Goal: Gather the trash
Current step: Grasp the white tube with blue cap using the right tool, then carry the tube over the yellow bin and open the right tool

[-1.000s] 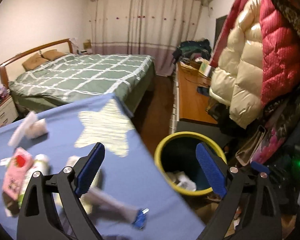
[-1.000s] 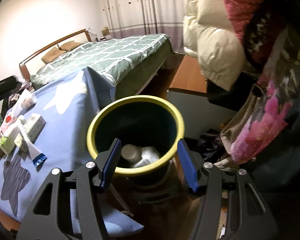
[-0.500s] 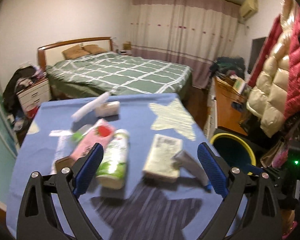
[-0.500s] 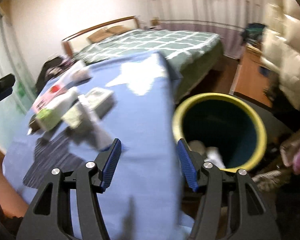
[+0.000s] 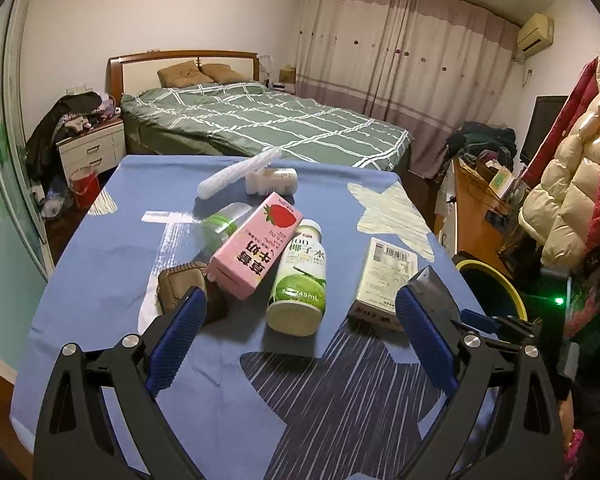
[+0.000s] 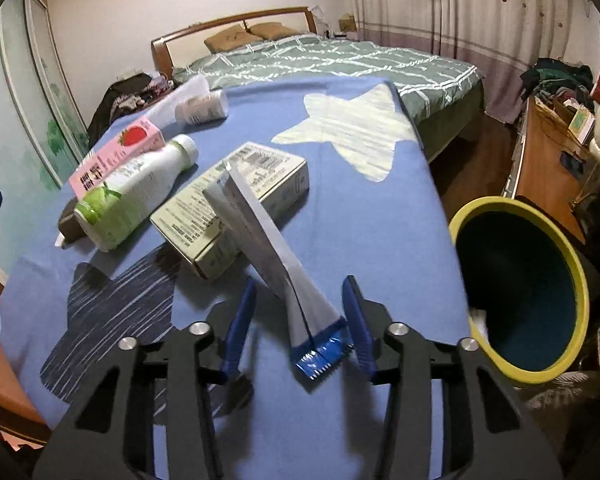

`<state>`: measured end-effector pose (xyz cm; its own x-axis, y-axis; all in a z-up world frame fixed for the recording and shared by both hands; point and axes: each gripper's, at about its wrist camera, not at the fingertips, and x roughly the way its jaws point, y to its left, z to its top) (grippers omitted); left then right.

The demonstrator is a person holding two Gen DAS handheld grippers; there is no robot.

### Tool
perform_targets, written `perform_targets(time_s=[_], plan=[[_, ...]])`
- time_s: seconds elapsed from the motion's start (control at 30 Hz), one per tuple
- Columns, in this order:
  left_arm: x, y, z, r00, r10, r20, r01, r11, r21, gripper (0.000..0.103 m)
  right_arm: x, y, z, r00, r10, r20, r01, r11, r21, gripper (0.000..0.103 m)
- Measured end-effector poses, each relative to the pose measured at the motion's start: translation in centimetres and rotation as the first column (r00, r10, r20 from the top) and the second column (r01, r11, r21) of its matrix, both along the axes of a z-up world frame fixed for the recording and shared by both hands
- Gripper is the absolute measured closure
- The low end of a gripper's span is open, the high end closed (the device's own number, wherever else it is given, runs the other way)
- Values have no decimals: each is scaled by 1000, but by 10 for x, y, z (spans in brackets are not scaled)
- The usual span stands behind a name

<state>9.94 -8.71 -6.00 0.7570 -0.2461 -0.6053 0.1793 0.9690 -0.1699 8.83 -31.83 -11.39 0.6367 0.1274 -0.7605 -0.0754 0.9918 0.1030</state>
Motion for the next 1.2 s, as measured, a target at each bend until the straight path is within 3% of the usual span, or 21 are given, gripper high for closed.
perform_targets(time_s=[0.13, 0.57, 0.83, 1.2], plan=[[-1, -3, -1, 1000, -8, 5, 8, 1000, 6, 9, 4, 0, -5, 1000, 1, -17, -1, 1000, 8, 78], [4, -16, -6, 999, -30, -11, 31, 999, 15, 9, -4, -17, 2, 999, -32, 6, 32, 999, 30, 78], [3, -22, -7, 999, -47, -13, 47, 999, 25, 9, -10, -76, 10, 984, -178, 23, 177, 983, 57, 78], [5, -35, -12, 996, -80, -33, 81, 996, 35, 9, -11, -162, -3, 909, -418, -3, 418, 908, 30, 77]])
